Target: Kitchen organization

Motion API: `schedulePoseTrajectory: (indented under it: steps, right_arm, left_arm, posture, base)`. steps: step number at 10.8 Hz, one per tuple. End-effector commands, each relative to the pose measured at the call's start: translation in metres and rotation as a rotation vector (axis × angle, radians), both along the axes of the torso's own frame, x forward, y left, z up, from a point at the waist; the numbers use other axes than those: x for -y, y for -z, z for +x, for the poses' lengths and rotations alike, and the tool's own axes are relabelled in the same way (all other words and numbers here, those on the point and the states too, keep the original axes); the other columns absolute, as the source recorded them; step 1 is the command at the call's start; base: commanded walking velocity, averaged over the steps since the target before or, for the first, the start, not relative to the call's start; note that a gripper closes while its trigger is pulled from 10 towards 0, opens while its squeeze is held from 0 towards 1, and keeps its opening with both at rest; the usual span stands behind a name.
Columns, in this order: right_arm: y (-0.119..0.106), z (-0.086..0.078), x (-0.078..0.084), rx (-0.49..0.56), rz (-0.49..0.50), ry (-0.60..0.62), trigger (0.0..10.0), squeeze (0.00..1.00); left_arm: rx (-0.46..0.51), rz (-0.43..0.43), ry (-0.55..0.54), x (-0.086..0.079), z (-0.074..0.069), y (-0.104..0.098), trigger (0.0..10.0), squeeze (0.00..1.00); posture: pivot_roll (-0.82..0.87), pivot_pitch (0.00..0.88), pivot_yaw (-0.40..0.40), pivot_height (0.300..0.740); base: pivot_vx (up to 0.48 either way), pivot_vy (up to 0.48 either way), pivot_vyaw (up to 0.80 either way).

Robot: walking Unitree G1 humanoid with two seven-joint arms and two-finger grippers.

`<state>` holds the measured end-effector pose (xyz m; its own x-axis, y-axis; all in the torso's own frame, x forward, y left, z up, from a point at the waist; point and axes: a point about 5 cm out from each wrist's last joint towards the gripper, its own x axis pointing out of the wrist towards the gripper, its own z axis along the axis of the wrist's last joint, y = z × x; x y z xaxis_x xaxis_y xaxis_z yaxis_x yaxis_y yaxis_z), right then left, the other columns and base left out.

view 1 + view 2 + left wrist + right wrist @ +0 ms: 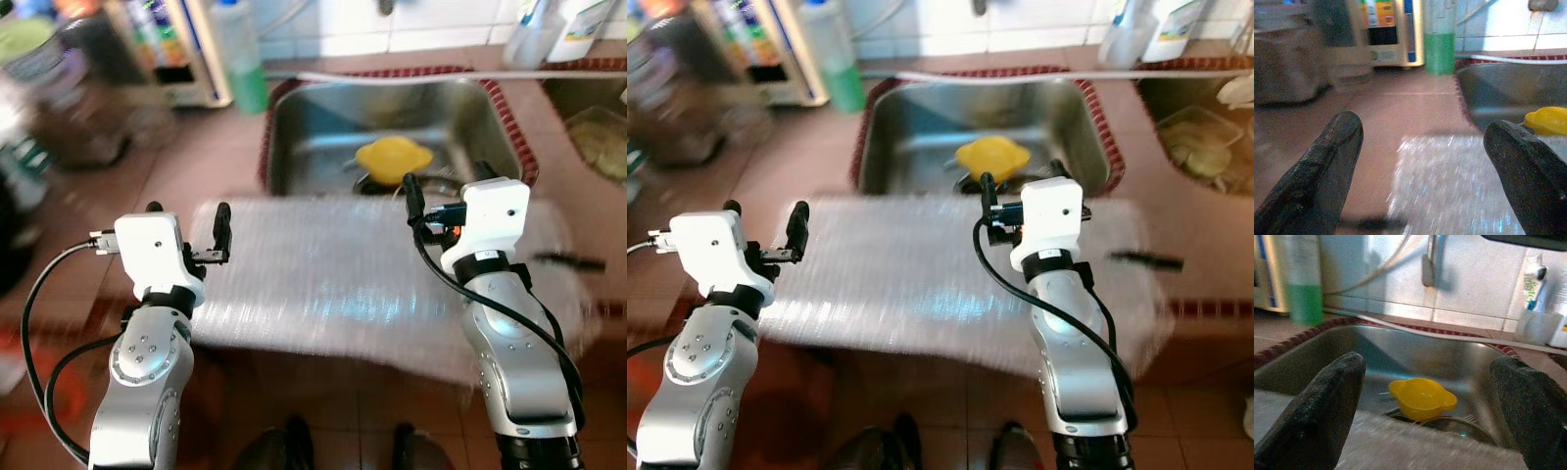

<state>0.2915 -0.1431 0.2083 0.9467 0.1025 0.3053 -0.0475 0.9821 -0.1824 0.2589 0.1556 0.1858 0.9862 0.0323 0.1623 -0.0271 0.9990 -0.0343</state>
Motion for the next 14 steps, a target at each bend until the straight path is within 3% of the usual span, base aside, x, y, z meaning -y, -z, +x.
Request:
schedulePoseTrajectory:
  steps: [1,7,9,14]
  right_arm:
    - [-0.0006,0.0001,0.0001,-0.005,0.01,-0.006,10.0,0.0]
    - [0.0007,0.0013,-0.0032,-0.008,0.012,-0.002,10.0,0.0]
    - [0.0014,0.0009,-0.0053,-0.008,0.001,-0.012,10.0,0.0]
    - [0.0012,0.0021,-0.0078,-0.003,-0.016,-0.036,10.0,0.0]
  left_arm:
    - [-0.022,0.01,-0.004,-0.0025,-0.0026,0.004,10.0,0.0]
    - [-0.031,0.024,-0.001,-0.005,-0.0035,0.0049,10.0,0.0]
    - [-0.027,0.036,0.007,-0.0033,-0.0033,0.0059,10.0,0.0]
    - [0.008,0.061,-0.057,-0.0074,-0.0002,0.0036,10.0,0.0]
  posture:
    - [-0.16,0.183,0.141,0.74]
    - [-0.15,0.187,0.151,0.74]
    - [-0.15,0.188,0.146,0.74]
    - [-0.15,0.182,0.131,0.74]
  base:
    - [-0.307,0.0,0.0]
    - [-0.3,0.0,0.0]
    - [0.0,0.0,0.0]
    - [0.0,0.0,0.66]
